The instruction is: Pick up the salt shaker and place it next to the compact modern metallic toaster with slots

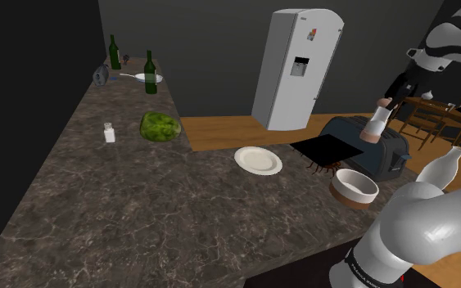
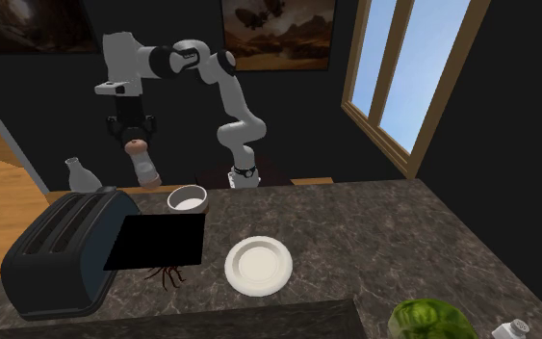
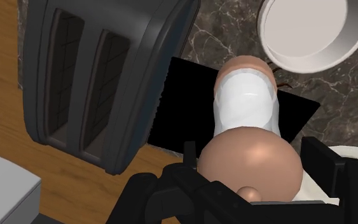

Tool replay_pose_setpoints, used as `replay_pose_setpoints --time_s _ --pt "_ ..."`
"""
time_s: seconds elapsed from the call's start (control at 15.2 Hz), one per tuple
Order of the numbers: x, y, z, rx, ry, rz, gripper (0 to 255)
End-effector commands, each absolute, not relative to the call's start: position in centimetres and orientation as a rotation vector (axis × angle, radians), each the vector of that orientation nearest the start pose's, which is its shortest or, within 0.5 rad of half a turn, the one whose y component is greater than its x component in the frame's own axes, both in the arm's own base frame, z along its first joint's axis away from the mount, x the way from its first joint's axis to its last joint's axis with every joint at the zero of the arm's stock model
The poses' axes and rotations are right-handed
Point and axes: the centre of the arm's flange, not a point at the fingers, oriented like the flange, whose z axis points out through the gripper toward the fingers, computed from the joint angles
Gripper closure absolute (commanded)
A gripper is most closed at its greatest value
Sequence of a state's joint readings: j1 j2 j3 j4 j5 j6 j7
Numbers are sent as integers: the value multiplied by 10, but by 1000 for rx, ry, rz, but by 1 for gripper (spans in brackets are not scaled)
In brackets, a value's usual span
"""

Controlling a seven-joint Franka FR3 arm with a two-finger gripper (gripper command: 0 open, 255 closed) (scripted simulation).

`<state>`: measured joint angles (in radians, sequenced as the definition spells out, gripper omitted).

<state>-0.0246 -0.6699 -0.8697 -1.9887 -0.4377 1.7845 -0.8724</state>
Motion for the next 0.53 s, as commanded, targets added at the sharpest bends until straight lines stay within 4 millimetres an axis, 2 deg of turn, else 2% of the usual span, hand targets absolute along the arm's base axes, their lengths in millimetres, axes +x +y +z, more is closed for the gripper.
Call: replay_pose_setpoints --time_s 0.0,0.46 --pt "163 -437 614 -3276 -113 -360 255" --pt "163 -437 577 -3276 -113 -360 255"
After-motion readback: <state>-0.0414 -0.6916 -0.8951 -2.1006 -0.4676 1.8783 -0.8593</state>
